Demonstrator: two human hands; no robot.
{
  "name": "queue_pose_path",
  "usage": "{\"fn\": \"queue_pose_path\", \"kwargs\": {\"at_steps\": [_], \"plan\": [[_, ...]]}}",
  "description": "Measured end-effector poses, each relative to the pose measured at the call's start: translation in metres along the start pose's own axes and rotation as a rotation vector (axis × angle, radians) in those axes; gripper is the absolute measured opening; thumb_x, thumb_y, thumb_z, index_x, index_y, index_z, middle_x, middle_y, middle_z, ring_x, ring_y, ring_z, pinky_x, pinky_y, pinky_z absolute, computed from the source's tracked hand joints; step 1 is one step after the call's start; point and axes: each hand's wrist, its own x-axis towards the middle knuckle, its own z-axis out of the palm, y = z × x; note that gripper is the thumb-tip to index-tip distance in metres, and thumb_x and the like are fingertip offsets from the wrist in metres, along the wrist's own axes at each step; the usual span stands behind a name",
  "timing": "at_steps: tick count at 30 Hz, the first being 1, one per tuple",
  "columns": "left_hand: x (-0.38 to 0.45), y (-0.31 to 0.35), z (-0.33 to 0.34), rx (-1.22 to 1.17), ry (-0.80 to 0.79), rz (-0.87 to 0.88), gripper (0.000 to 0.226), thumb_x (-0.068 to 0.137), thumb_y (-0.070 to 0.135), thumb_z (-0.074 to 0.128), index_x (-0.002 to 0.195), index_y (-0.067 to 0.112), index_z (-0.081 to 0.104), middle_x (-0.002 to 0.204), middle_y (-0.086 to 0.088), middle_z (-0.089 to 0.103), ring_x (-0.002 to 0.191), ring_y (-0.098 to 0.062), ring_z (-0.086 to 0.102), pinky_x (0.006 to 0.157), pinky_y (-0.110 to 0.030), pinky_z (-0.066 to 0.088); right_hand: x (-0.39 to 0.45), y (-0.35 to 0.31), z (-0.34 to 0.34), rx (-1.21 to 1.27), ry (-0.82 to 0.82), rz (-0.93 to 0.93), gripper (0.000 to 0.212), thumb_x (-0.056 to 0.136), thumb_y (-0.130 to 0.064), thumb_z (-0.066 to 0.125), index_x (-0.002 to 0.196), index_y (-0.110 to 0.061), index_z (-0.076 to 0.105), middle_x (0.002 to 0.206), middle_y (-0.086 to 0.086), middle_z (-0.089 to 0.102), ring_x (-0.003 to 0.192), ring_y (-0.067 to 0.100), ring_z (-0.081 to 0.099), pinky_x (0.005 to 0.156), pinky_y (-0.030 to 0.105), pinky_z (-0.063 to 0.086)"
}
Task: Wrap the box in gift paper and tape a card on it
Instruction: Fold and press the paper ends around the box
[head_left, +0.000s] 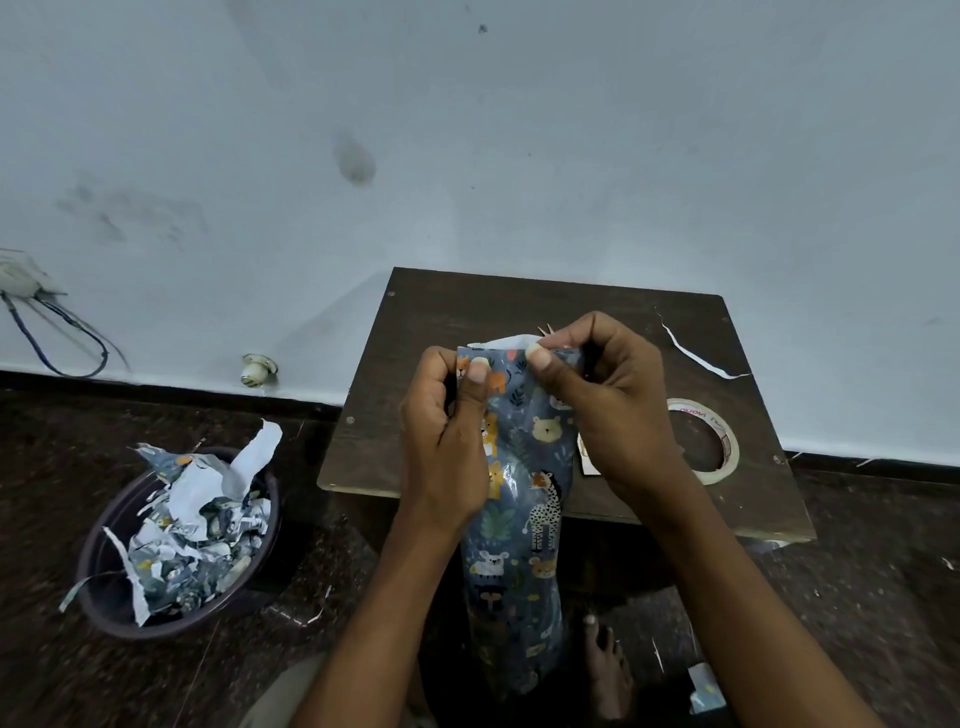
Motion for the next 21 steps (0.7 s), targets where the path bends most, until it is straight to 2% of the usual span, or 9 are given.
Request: {"fn": "queue_pose_path", "kwargs": {"at_steps": [2, 4, 7, 10, 12, 14, 17, 21], "plan": [[0.001, -0.001, 0.000, -0.003, 0.023, 0.001, 0.023, 0.101, 0.034, 0.051, 0.087, 0.016, 0.058, 0.078, 0.011, 0.065, 0.074, -0.011, 0.057, 0.066, -0.037, 0.050, -0.001, -0.002, 0.000, 0.067, 0.016, 0.030, 0.018, 0.085, -0.006, 0.078, 0.095, -0.009, 0.063, 0.084, 0.007, 0.069, 0.075, 0.013, 0.064, 0.065, 0.024, 0.054], [0.003, -0.003, -0.001, 0.009, 0.066, 0.003, 0.021, 0.101, 0.036, 0.052, 0.086, 0.023, 0.059, 0.079, 0.012, 0.065, 0.075, -0.012, 0.057, 0.067, -0.043, 0.049, -0.001, -0.004, -0.003, 0.081, 0.019, 0.083, 0.036, 0.078, -0.016, 0.082, 0.106, -0.007, 0.062, 0.091, 0.018, 0.069, 0.081, 0.017, 0.066, 0.068, 0.027, 0.057], [0.007, -0.006, -0.004, 0.036, 0.128, 0.010, 0.021, 0.101, 0.038, 0.052, 0.084, 0.026, 0.058, 0.080, 0.013, 0.066, 0.074, -0.015, 0.055, 0.067, -0.049, 0.050, -0.002, -0.003, -0.008, -0.067, 0.012, 0.118, 0.053, 0.072, -0.027, 0.091, 0.113, -0.010, 0.063, 0.097, 0.008, 0.072, 0.085, 0.016, 0.067, 0.074, 0.033, 0.059], [0.008, -0.007, -0.005, 0.061, 0.136, 0.017, 0.022, 0.101, 0.041, 0.051, 0.085, 0.026, 0.057, 0.081, 0.012, 0.066, 0.074, -0.015, 0.056, 0.068, -0.052, 0.051, -0.004, -0.002, -0.009, -0.160, 0.032, 0.126, 0.043, 0.071, -0.032, 0.088, 0.103, -0.013, 0.065, 0.093, 0.007, 0.072, 0.081, 0.018, 0.068, 0.072, 0.037, 0.060], [0.007, -0.007, -0.004, 0.070, 0.117, 0.018, 0.022, 0.101, 0.043, 0.050, 0.085, 0.028, 0.057, 0.082, 0.011, 0.067, 0.075, -0.016, 0.057, 0.069, -0.053, 0.052, -0.005, -0.002, -0.007, -0.106, -0.021, 0.114, 0.022, 0.082, -0.020, 0.085, 0.093, -0.011, 0.068, 0.088, 0.006, 0.076, 0.079, 0.019, 0.072, 0.069, 0.036, 0.059], [0.005, -0.006, -0.003, 0.080, 0.094, 0.017, 0.024, 0.102, 0.042, 0.049, 0.086, 0.025, 0.055, 0.080, 0.014, 0.066, 0.073, -0.011, 0.056, 0.067, -0.048, 0.051, -0.007, -0.003, -0.004, -0.023, -0.082, 0.101, 0.003, 0.089, -0.007, 0.076, 0.089, -0.008, 0.072, 0.086, 0.006, 0.078, 0.078, 0.018, 0.074, 0.069, 0.032, 0.059], [0.005, -0.005, -0.003, 0.050, 0.073, 0.011, 0.027, 0.103, 0.038, 0.048, 0.088, 0.017, 0.054, 0.078, 0.014, 0.061, 0.074, -0.008, 0.054, 0.066, -0.046, 0.050, -0.009, -0.005, 0.000, 0.082, -0.101, 0.109, 0.011, 0.090, 0.000, 0.070, 0.083, -0.007, 0.073, 0.080, 0.005, 0.077, 0.072, 0.014, 0.071, 0.066, 0.026, 0.057], [0.006, -0.005, -0.004, 0.023, 0.073, 0.015, 0.034, 0.101, 0.043, 0.050, 0.095, 0.010, 0.056, 0.086, -0.013, 0.063, 0.080, -0.020, 0.056, 0.071, -0.058, 0.052, -0.009, -0.007, 0.004, 0.173, -0.117, 0.152, 0.016, 0.090, 0.002, 0.068, 0.079, -0.008, 0.073, 0.076, 0.004, 0.076, 0.067, 0.012, 0.069, 0.063, 0.023, 0.056]]}}
